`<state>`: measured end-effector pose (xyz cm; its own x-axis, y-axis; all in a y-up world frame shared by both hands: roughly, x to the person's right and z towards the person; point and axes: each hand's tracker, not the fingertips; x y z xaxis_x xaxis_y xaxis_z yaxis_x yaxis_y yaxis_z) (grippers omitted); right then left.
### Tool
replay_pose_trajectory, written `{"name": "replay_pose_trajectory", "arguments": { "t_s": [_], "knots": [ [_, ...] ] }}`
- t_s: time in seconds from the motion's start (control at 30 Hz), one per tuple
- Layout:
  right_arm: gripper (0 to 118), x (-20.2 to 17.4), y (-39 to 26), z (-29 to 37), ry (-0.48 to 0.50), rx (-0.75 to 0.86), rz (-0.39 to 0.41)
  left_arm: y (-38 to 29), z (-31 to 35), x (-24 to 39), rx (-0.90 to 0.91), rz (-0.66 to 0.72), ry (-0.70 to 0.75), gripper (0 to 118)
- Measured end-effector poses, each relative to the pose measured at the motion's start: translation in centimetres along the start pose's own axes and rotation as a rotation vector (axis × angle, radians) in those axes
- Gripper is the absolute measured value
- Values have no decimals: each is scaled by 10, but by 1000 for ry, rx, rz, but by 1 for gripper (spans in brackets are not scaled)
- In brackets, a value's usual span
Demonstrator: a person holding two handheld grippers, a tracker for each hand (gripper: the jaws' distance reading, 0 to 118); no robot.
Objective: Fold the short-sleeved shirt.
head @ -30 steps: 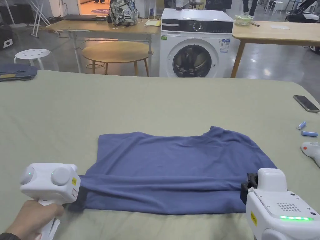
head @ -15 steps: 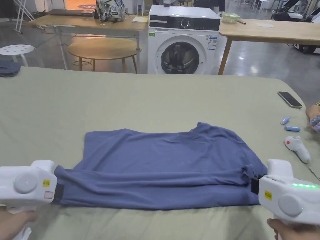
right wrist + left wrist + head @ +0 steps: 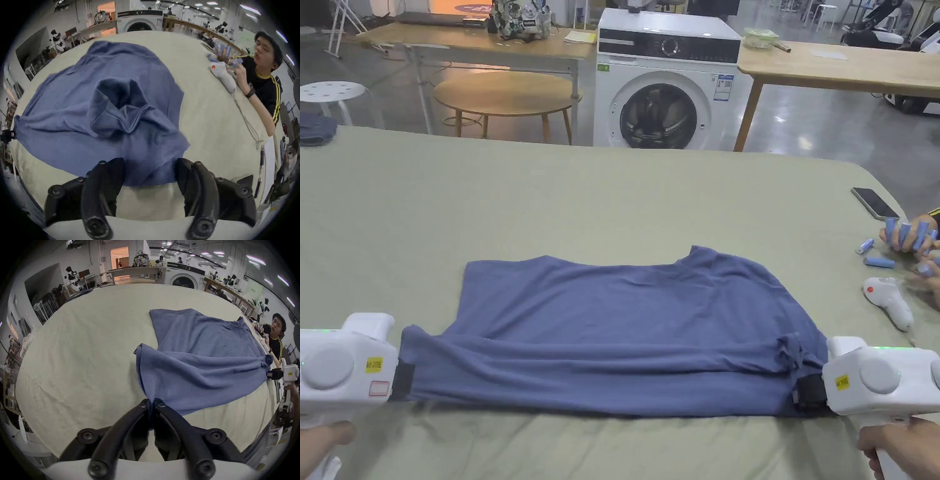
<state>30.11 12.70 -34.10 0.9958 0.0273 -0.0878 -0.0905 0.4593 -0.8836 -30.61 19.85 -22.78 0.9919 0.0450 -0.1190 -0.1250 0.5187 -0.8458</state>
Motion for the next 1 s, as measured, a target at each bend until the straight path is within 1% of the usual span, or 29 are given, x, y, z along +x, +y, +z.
{"name": "replay_pose_trajectory", "arguments": {
  "t_s": [0.03,0.07,0.1,0.13,0.17,0.2,0.33,0.43,0.57,0.7,0.77,0.87,0.97,1.0],
  "knots": [
    [53,-1,1,3,6,5,-9,-1,0,0,-1,-2,1,0],
    [33,-10,-4,12,59,20,-23,-1,0,1,-1,-4,1,0],
    [8,-14,-5,13,102,23,-33,-2,0,1,0,-3,2,0],
    [7,-18,-6,13,80,17,-28,-2,0,2,2,-3,6,0],
    [7,-23,-7,13,20,0,11,-2,0,2,4,-5,8,0],
    [7,-27,-8,16,20,22,28,-3,1,2,7,-6,7,0],
    [6,-33,-9,38,22,24,11,-2,11,4,38,-17,9,0],
    [6,-37,-7,65,6,71,7,3,24,3,67,-19,3,0],
    [6,-43,-10,104,27,122,13,8,45,-1,115,-22,14,0],
    [6,-47,-24,131,31,130,28,3,65,-16,135,-16,20,0],
    [6,-40,-32,127,39,126,22,-5,70,-22,125,-18,18,0],
    [6,-45,-52,130,45,98,38,-23,69,-26,89,-40,28,0],
    [6,-50,-75,123,23,55,50,-45,60,-29,33,-64,31,0],
    [6,-44,-81,101,-3,22,69,-53,56,-30,22,-64,29,0]
  ]
}}
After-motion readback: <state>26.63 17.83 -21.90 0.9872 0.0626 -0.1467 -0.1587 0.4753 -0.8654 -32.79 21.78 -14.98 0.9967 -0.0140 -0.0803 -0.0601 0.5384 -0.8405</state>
